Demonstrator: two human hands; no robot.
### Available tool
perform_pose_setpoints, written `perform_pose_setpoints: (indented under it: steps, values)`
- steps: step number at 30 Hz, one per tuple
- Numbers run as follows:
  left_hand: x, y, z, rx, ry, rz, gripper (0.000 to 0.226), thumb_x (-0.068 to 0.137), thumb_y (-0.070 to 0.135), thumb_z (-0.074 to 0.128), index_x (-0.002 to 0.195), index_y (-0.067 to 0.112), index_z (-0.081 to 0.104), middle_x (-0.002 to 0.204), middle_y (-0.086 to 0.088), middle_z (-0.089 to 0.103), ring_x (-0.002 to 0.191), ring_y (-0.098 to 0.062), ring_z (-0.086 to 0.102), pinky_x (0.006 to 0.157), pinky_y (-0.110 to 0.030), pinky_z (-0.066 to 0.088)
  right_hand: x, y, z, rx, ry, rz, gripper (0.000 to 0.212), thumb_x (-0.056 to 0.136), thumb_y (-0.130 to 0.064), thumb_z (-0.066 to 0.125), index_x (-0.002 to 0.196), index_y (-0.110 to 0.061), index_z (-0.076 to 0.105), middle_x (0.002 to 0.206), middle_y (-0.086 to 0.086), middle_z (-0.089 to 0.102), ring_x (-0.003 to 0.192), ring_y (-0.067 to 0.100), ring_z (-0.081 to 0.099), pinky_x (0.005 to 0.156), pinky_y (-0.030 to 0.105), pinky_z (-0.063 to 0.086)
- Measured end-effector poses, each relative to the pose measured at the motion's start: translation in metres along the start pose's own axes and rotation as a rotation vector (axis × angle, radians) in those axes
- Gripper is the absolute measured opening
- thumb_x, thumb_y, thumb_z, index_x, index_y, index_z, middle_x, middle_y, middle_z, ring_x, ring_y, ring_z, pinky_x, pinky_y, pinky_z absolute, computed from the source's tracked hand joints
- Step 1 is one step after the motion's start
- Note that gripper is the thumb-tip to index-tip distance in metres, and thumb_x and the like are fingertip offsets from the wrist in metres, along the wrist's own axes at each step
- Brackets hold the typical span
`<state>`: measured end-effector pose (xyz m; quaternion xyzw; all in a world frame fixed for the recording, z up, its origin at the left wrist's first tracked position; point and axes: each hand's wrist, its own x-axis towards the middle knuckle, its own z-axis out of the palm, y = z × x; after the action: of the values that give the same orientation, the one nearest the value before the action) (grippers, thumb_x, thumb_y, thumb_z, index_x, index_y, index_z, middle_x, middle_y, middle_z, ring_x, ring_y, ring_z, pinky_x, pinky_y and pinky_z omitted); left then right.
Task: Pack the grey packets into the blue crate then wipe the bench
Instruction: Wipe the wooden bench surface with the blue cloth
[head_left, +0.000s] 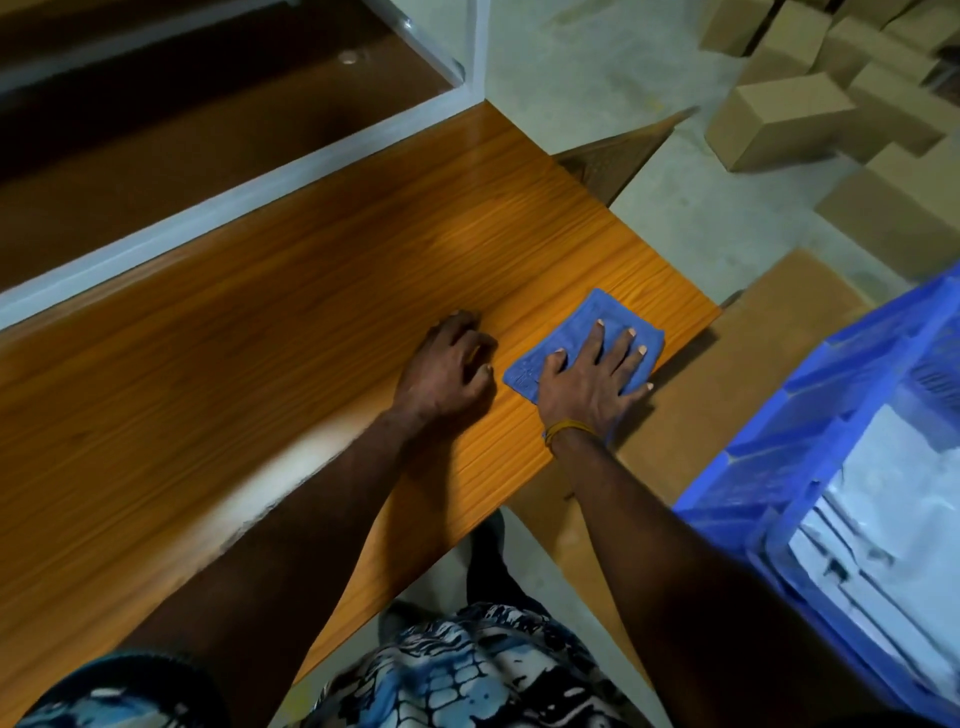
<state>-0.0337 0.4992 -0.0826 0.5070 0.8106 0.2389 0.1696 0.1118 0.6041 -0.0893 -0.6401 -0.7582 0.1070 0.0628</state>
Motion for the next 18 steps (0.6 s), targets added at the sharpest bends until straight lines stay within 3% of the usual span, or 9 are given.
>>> perform_pose_setpoints:
  steps: [7,18]
  values:
    - [0.038,0.01,0.009,-0.006,-0.01,0.022,0.04,0.092,0.037,0.057,0.13,0.023,0.056,0.152,-0.004,0.035,0.141,-0.024,0.033,0.113,-0.043,0.035,0.05,0.017,0.002,0.024,0.014,0.043,0.066,0.097,-0.048,0.038,0.156,-0.024,0.021,0.165,0.008,0.007,0.152,0.031,0.0,0.112,0.069,0.013]
    - [0.068,0.017,0.011,0.008,0.023,0.033,0.046,0.087,0.038,0.054,0.127,0.016,0.06,0.146,-0.008,0.044,0.137,-0.028,0.038,0.114,-0.044,0.033,0.103,0.024,-0.003,-0.023,0.001,0.01,0.067,0.097,-0.049,0.034,0.157,-0.023,0.017,0.165,0.01,0.006,0.152,0.032,0.001,0.115,0.065,0.011]
